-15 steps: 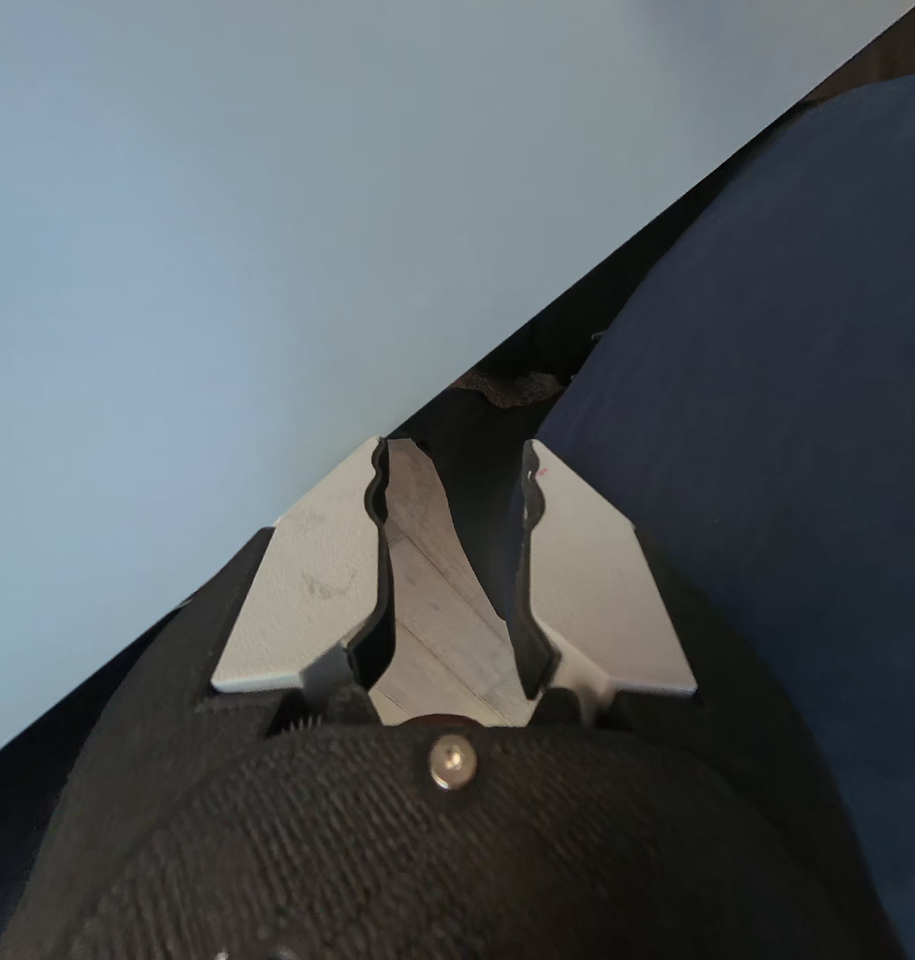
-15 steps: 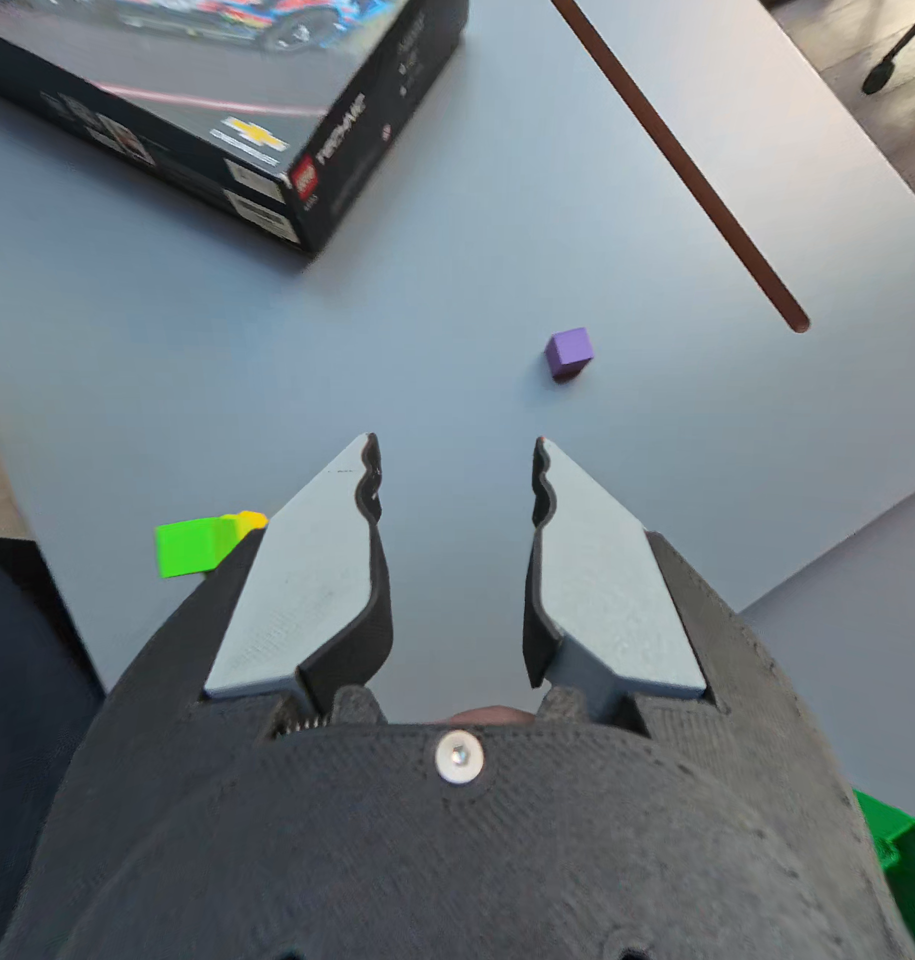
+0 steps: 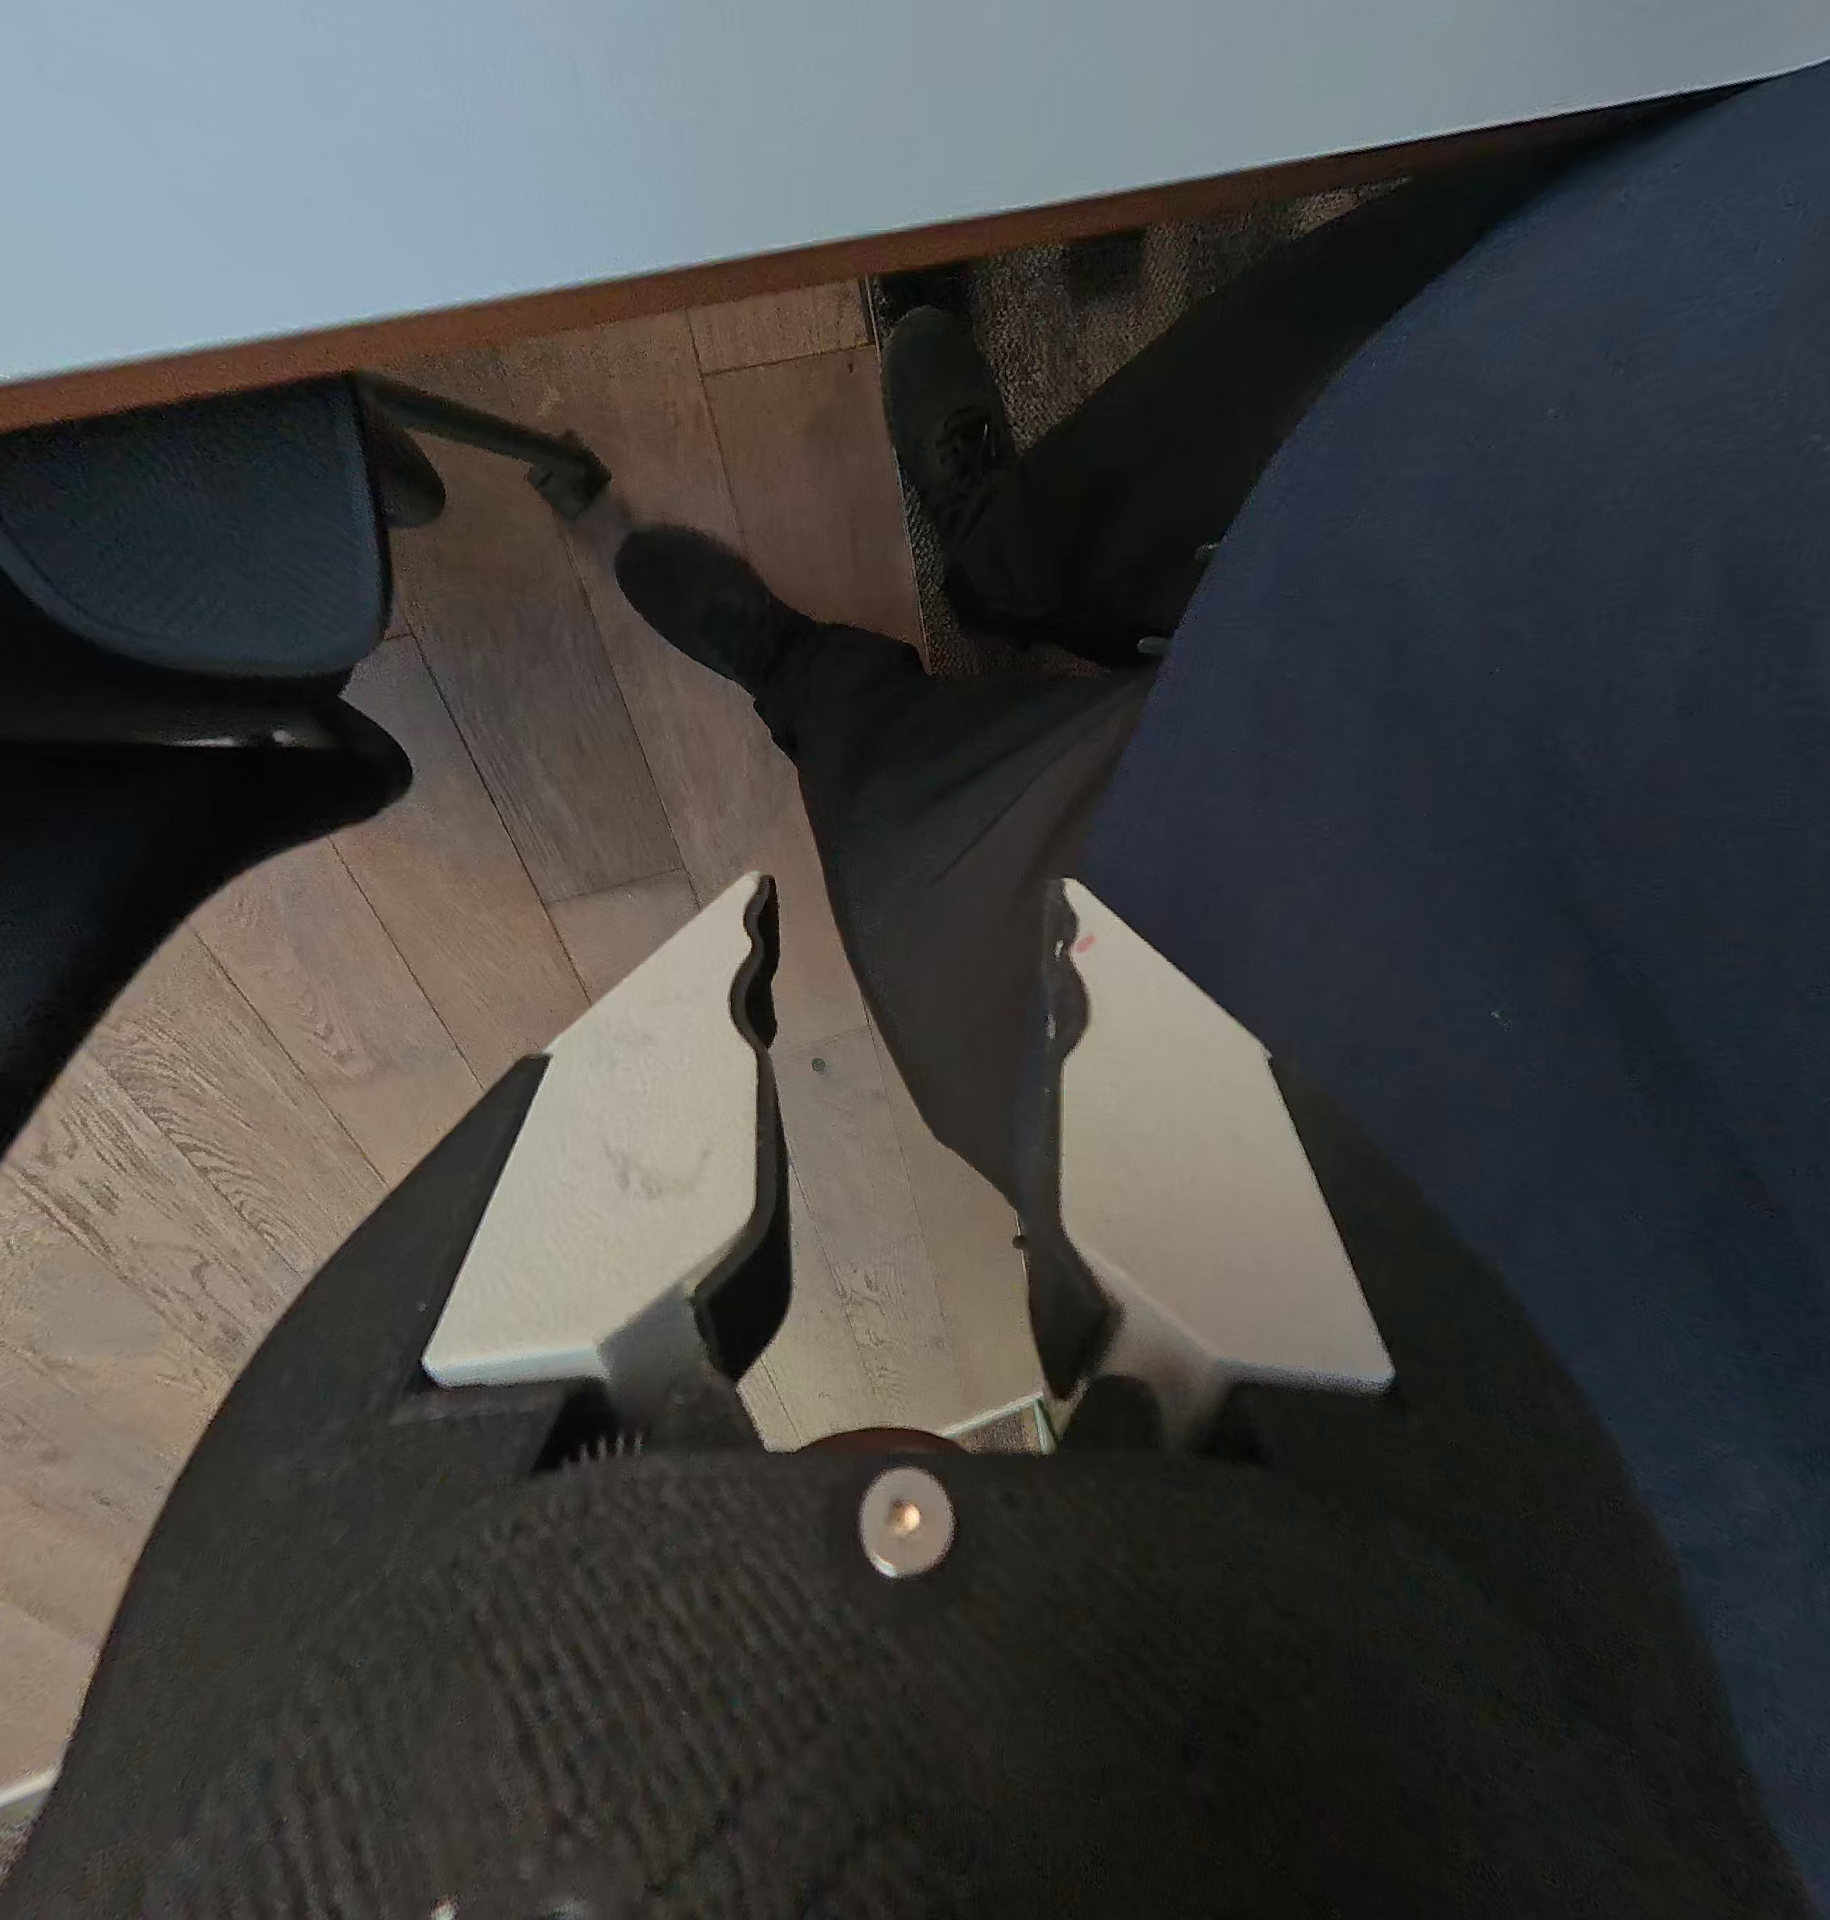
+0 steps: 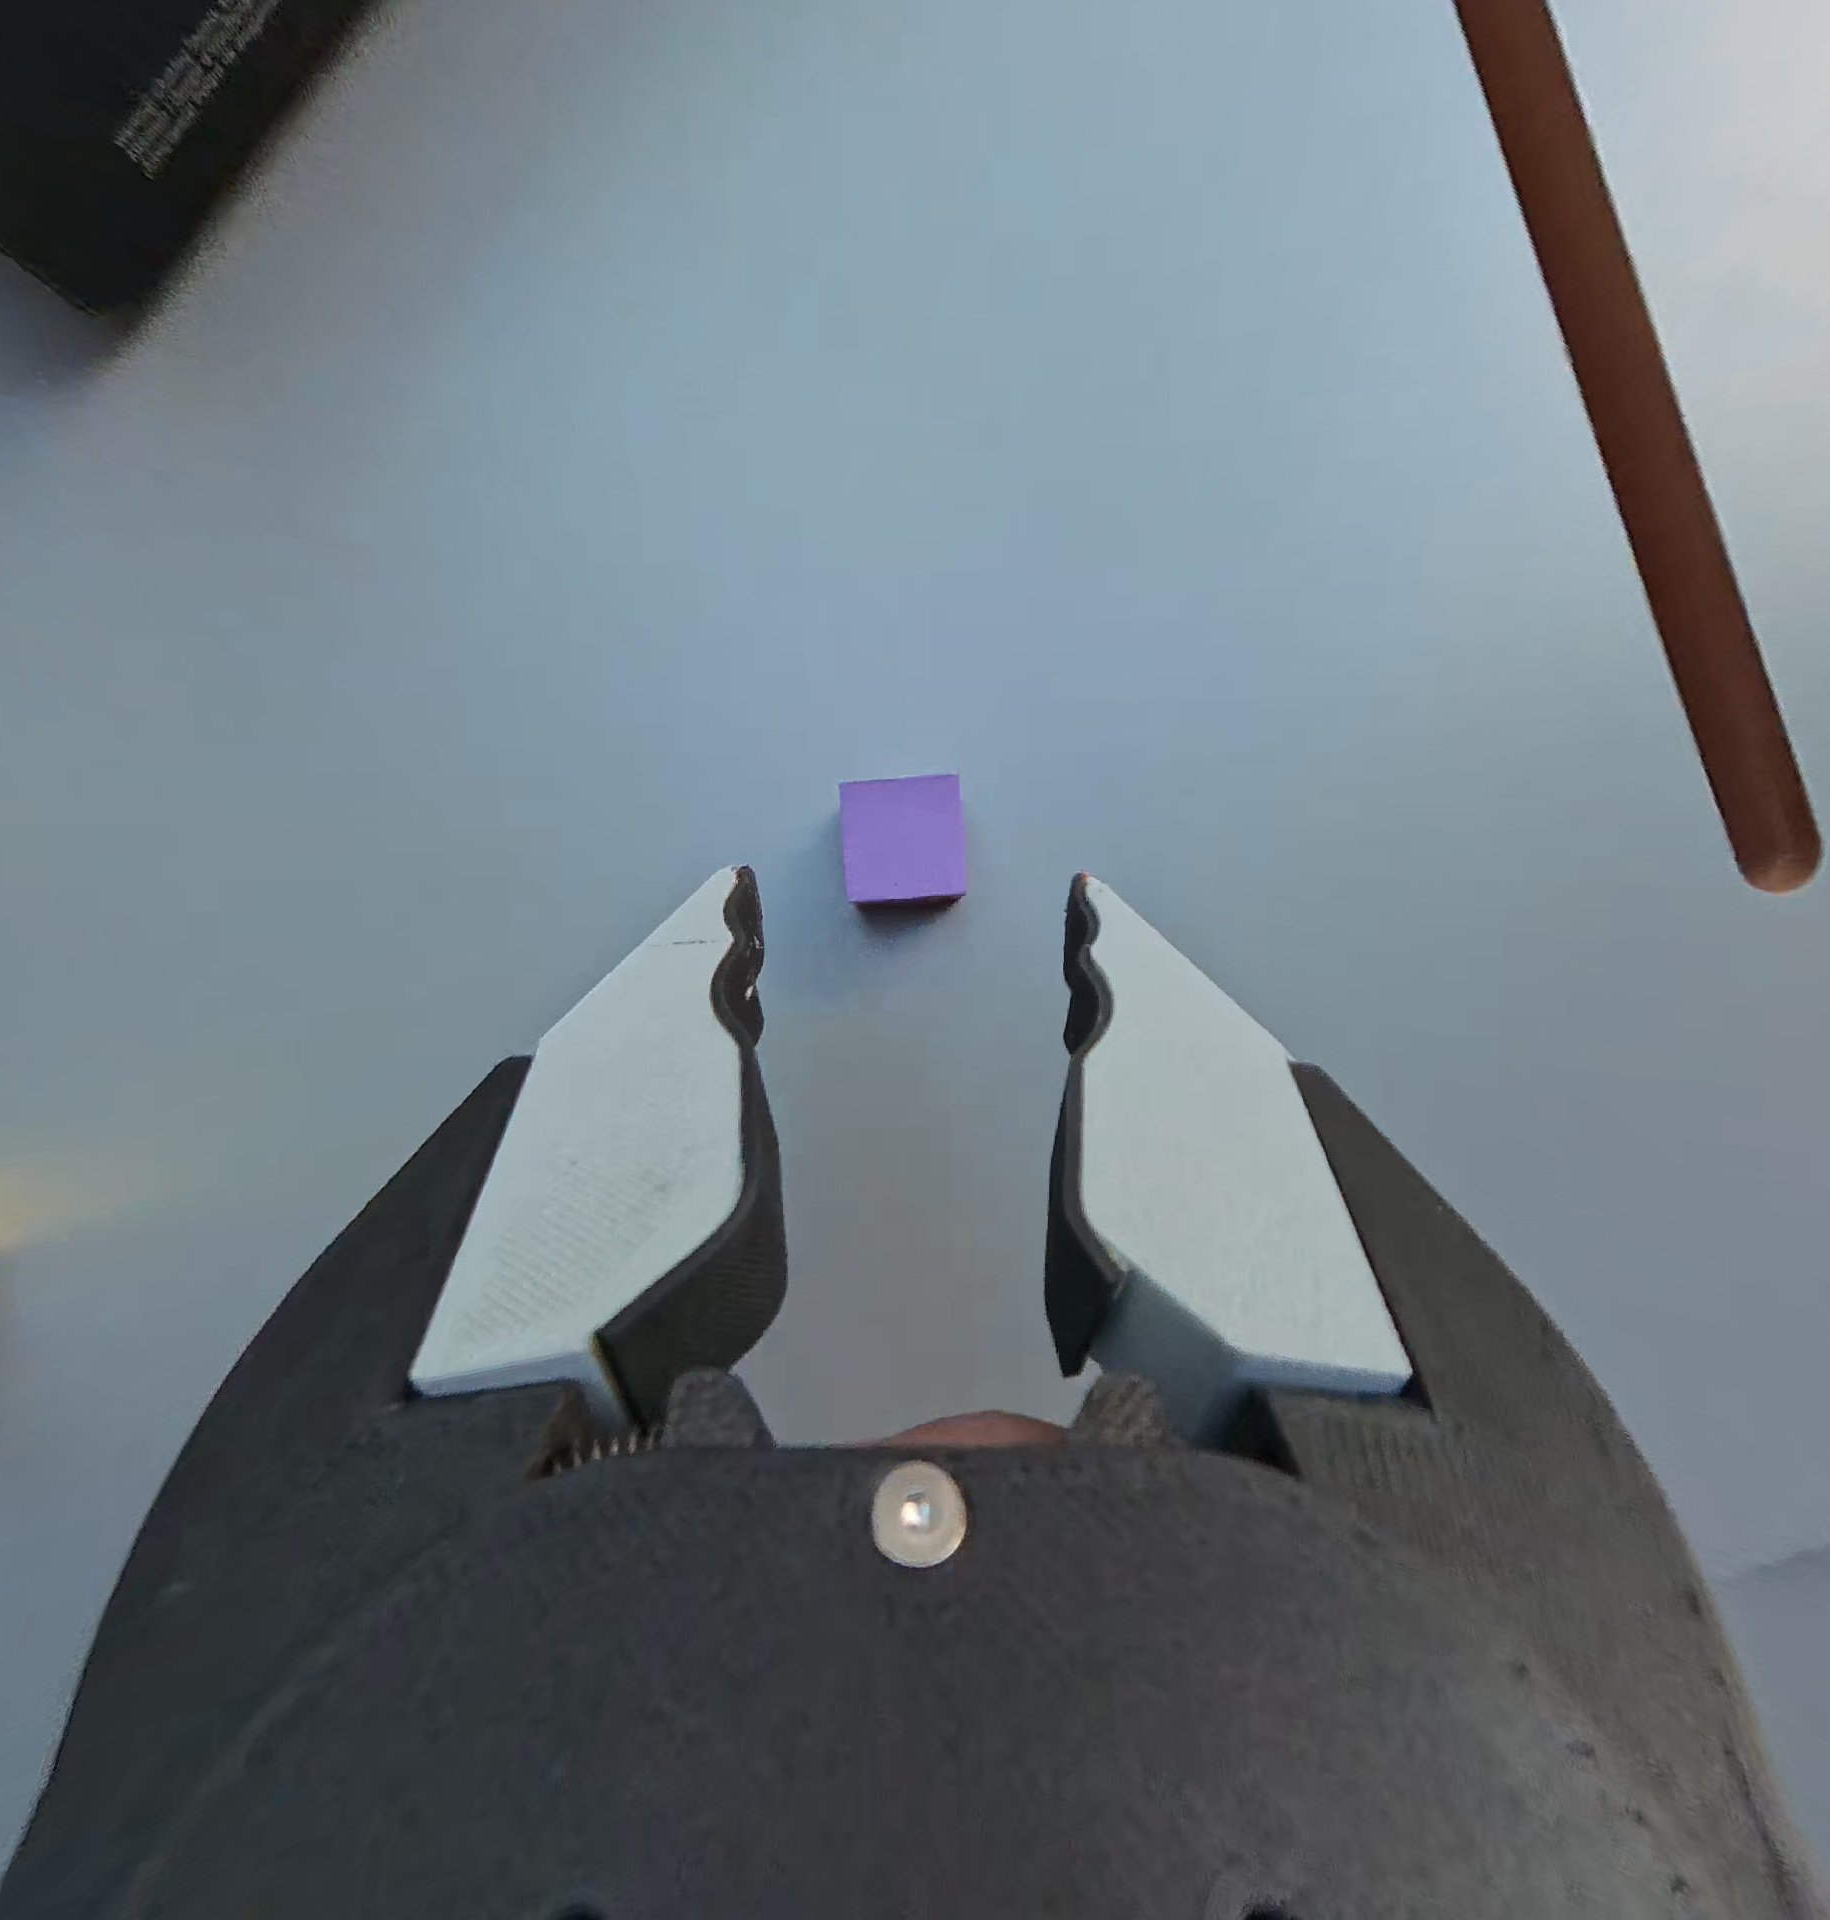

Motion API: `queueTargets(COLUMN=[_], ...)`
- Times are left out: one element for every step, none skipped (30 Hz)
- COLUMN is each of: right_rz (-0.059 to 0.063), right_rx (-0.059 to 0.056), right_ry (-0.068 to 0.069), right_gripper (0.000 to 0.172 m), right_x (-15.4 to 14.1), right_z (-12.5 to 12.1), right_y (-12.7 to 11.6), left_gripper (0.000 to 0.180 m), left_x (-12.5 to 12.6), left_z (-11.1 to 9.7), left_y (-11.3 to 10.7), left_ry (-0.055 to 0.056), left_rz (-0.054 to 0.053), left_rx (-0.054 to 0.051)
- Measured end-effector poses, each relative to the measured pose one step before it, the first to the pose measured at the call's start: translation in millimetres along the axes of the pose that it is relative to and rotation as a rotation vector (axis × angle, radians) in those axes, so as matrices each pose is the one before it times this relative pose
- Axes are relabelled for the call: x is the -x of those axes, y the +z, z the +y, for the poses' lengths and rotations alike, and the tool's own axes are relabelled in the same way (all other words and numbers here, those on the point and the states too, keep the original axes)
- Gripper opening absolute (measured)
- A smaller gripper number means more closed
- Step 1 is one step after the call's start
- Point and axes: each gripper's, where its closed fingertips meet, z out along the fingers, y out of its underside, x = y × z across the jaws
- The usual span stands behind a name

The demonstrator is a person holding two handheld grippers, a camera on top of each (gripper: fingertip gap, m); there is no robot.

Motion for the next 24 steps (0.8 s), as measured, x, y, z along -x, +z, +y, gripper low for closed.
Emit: queueTargets(right_rz=[-0.0081,-0.0111,-0.0145,-0.0137,-0.0069,-0.0007,-0.0016,-0.008,-0.0147,-0.0166,-0.0092,-0.008,-0.0173,-0.0284,-0.0347,-0.0363,-0.0337,-0.0266,-0.0164,-0.0137,-0.0205,-0.0228,-0.0095,0.0057], right_rx=[0.0167,0.0146,0.0075,0.0087,0.0182,0.0199,-0.0171,-0.0162,-0.016,-0.026,-0.0305,-0.0308,-0.0308,-0.0317,-0.0337,-0.0322,-0.0233,-0.014,-0.0106,-0.0122,-0.0128,-0.0081,-0.0007,0.0079], right_ry=[-0.009,-0.0067,-0.0086,-0.0125,-0.0073,0.0065,0.0061,0.0151,0.0192,0.0113,0.0037,0.0031,0.0044,0.0013,-0.0037,-0.0063,-0.0074,-0.0093,-0.0084,-0.0069,-0.0095,-0.017,-0.0262,-0.0282], right_gripper=[0.056,0.055,0.052,0.046,0.04,0.035,0.025,0.025,0.025,0.025,0.025,0.025,0.025,0.025,0.026,0.025,0.026,0.026,0.026,0.026,0.025,0.025,0.025,0.025], right_x=[-2.05,-0.91,0.58,1.07,0.43,-0.04,0.88,2.3,3.99,5.63,5.83,6.66,9.09,11.98,14.04,15.17,15.61,15.06,14.29,14.67,16.52,17.6,15.84,13.09], right_z=[1.28,0.76,0.24,1.13,3.27,4.04,-1.95,-2.11,-1.56,-1.83,-1.54,-1.11,-1.04,-1.12,-1.91,-2.28,-2.09,-1.78,-2.09,-3.23,-3.86,-3.53,-2.25,-0.92], right_y=[8.31,7.22,6.17,5.7,5.34,3.85,-0.48,-2.12,-2.87,-4.02,-5.59,-7.2,-8.55,-9.86,-11.05,-11.56,-11.33,-11.06,-10.49,-9.85,-8.74,-7.11,-5.11,-2.98], left_gripper=[0.05,0.05,0.049,0.045,0.048,0.049,0.049,0.049,0.048,0.049,0.049,0.049,0.049,0.049,0.049,0.049,0.049,0.049,0.05,0.049,0.05,0.05,0.049,0.049], left_x=[-4.97,-4.0,-3.0,-2.58,-6.15,3.89,10.16,4.1,-2.31,-3.34,-2.38,-0.25,1.08,0.67,-0.51,-1.04,-0.71,-0.29,-0.15,0.07,0.42,0.98,1.79,2.52], left_z=[3.33,2.59,1.53,-2.8,3.71,5.13,0.54,-5.01,-8.02,-8.44,-7.21,-4.95,-3.03,-2.3,-2.2,-2.5,-2.34,-2.37,-3.13,-3.91,-4.38,-4.53,-4.69,-4.61], left_y=[-1.64,-2.11,-1.77,0.97,1.41,0.45,-1.57,-2.56,-2.92,-2.47,-1.67,-0.68,0.27,0.98,1.59,1.86,2.32,2.26,2.14,1.62,1.38,1.22,1.13,0.89], left_ry=[-0.0118,-0.0079,-0.0052,0.0097,0.043,0.0459,0.0318,0.0156,-0.0071,-0.0196,-0.0117,0.0011,0.0104,0.0143,0.0151,0.0162,0.0174,0.0181,0.0189,0.0193,0.0191,0.0197,0.021,0.0207], left_rz=[-0.0153,-0.0186,-0.0184,-0.0084,0.0295,-0.0297,-0.0718,-0.0281,0.02,0.0288,0.0199,0.004,-0.0057,-0.0044,0.0025,0.0068,0.0058,0.0054,0.006,0.0066,0.0078,0.0076,0.0055,0.0042], left_rx=[-0.0023,-0.005,-0.0095,-0.019,0.0488,0.0664,0.0315,-0.0048,-0.0198,-0.0207,-0.0162,-0.0052,0.0049,0.0088,0.0075,0.005,0.0068,0.0083,0.0052,0.0002,-0.0019,-0.0023,-0.0033,-0.0045])
